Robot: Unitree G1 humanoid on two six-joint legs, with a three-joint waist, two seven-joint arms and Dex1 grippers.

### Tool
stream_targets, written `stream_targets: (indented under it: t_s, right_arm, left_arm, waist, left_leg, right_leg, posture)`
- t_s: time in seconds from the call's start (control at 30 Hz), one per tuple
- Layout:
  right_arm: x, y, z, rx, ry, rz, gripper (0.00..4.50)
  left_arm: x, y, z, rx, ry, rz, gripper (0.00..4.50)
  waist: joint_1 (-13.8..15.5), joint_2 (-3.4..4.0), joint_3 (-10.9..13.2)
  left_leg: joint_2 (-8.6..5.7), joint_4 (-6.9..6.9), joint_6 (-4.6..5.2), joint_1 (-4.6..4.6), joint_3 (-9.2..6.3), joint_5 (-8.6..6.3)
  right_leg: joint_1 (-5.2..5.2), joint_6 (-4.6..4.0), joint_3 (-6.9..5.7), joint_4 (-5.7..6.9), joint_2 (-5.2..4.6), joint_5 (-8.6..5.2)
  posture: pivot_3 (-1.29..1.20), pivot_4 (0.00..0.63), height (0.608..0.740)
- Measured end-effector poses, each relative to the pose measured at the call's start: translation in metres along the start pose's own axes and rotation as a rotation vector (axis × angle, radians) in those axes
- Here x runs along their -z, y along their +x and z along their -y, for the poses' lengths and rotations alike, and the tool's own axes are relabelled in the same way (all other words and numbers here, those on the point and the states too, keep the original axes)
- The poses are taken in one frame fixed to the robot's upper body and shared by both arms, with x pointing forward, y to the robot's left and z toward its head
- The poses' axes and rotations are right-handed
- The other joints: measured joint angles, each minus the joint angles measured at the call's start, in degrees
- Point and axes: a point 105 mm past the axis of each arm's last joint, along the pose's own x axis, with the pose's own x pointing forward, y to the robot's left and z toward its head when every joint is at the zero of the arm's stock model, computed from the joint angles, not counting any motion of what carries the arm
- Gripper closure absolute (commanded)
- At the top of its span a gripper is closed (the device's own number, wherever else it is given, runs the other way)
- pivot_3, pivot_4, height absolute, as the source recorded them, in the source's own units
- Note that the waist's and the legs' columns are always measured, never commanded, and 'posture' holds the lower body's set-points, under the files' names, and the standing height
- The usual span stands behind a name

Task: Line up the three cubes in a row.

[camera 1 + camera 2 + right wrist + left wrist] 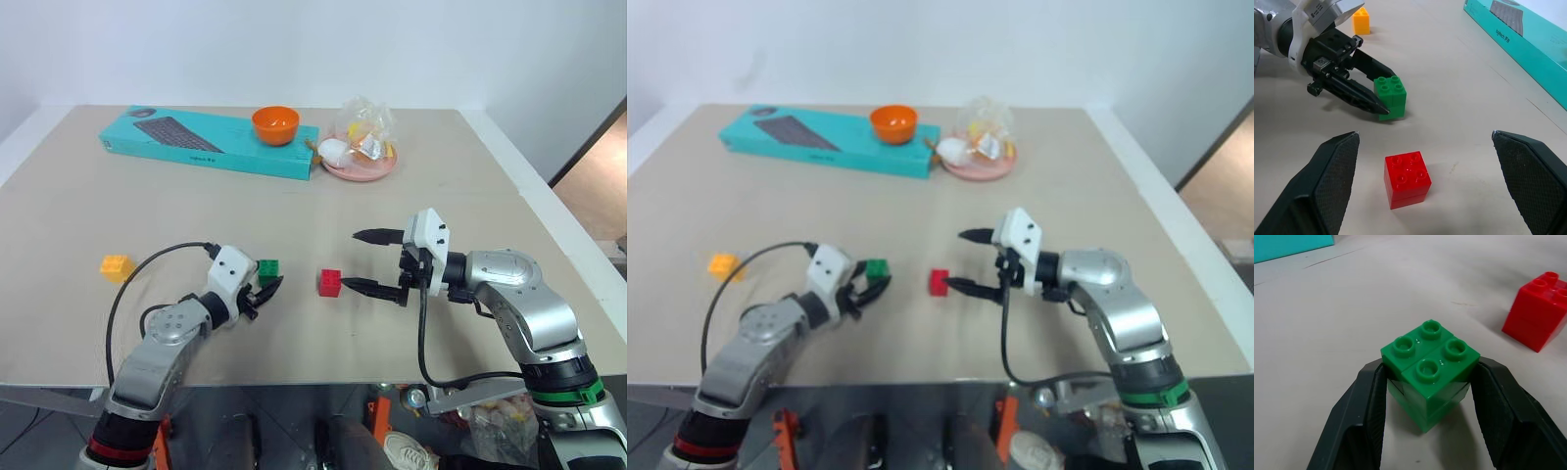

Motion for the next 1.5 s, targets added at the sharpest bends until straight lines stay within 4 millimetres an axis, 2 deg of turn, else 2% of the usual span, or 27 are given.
stream_targets:
  t_s: [0.57, 0.6, 0.73, 0.77, 1.0, 1.17, 1.27, 1.4, 1.5]
  right_arm:
    - [0.001, -0.001, 0.002, 0.008, -0.023, -0.003, 0.0]
    - [0.001, -0.001, 0.002, 0.008, -0.023, -0.003, 0.0]
    - [0.003, -0.001, 0.003, 0.011, -0.021, -0.004, 0.0]
    - [0.004, -0.001, 0.003, 0.012, -0.02, -0.005, 0.0]
    - [0.005, -0.001, 0.003, 0.01, -0.029, -0.007, 0.0]
    - [0.007, -0.001, 0.004, 0.009, -0.026, -0.007, 0.0]
    - [0.01, -0.001, 0.005, 0.007, -0.018, -0.008, 0.0]
    - [0.007, 0.0, 0.008, 0.004, -0.026, 0.004, 0.0]
    - [0.0, 0.005, 0.011, -0.004, -0.029, 0.038, 0.0]
  left_arm:
    - [-0.002, 0.003, 0.007, 0.073, -0.006, -0.007, 2.56]
    - [-0.002, 0.003, 0.007, 0.073, -0.008, -0.009, 1.52]
    - [0.0, 0.003, 0.007, 0.071, -0.017, -0.021, 0.21]
    - [0.0, 0.003, 0.007, 0.07, -0.017, -0.022, 0.06]
    - [-0.004, -0.002, 0.001, 0.068, -0.034, -0.011, 0.06]
    - [-0.03, -0.025, -0.01, 0.136, -0.079, 0.08, 0.06]
    - [-0.038, -0.041, -0.015, 0.196, -0.138, 0.104, 0.06]
    - [-0.045, -0.058, -0.031, 0.176, -0.205, 0.111, 0.06]
    - [-0.047, -0.067, -0.059, 0.041, -0.232, 0.131, 0.06]
  waist:
    - [0.0, 0.0, 0.0]
    - [0.0, 0.0, 0.0]
    - [0.0, 0.0, 0.0]
    - [0.0, 0.0, 0.0]
    - [0.0, 0.0, 0.0]
    - [-0.06, 0.0, 0.0]
    - [-0.06, 0.0, 0.0]
    - [-0.1, 0.01, 0.01]
    - [-0.09, 0.0, 0.0]
  left_leg:
    - [-0.02, 0.0, 0.0, 0.0, 0.0, 0.0]
    - [-0.01, 0.0, 0.0, 0.0, 0.0, 0.0]
    - [-0.02, 0.0, 0.0, 0.0, 0.0, 0.0]
    - [-0.01, 0.0, 0.0, 0.0, 0.0, 0.0]
    - [0.0, 0.0, 0.0, 0.0, 0.0, 0.0]
    - [0.04, -0.01, -0.01, 0.01, 0.0, 0.0]
    - [0.04, -0.01, 0.0, 0.01, -0.02, 0.0]
    - [0.04, 0.0, 0.0, 0.02, 0.01, 0.0]
    - [0.02, 0.01, 0.0, 0.04, 0.0, 0.01]
  right_leg:
    - [0.0, 0.0, 0.0, 0.0, 0.02, 0.0]
    - [0.0, 0.0, 0.0, 0.0, 0.01, 0.0]
    - [0.0, 0.0, 0.0, 0.0, 0.04, 0.0]
    - [0.0, 0.0, 0.0, 0.0, 0.04, 0.0]
    - [0.0, 0.0, 0.0, 0.0, 0.03, 0.0]
    - [-0.01, -0.05, -0.01, 0.0, 0.02, -0.02]
    - [-0.01, -0.11, -0.04, 0.0, 0.03, -0.06]
    - [-0.01, -0.11, -0.04, 0.0, 0.04, -0.06]
    - [0.02, -0.12, -0.04, 0.0, 0.05, -0.06]
  posture:
    - [0.0, 0.15, 0.74]
    - [0.0, 0.15, 0.74]
    - [0.0, 0.15, 0.74]
    - [0.0, 0.15, 0.74]
    - [0.0, 0.15, 0.74]
    - [0.0, 0.15, 0.74]
    - [0.0, 0.15, 0.74]
    - [0.0, 0.15, 0.74]
    - [0.0, 0.15, 0.74]
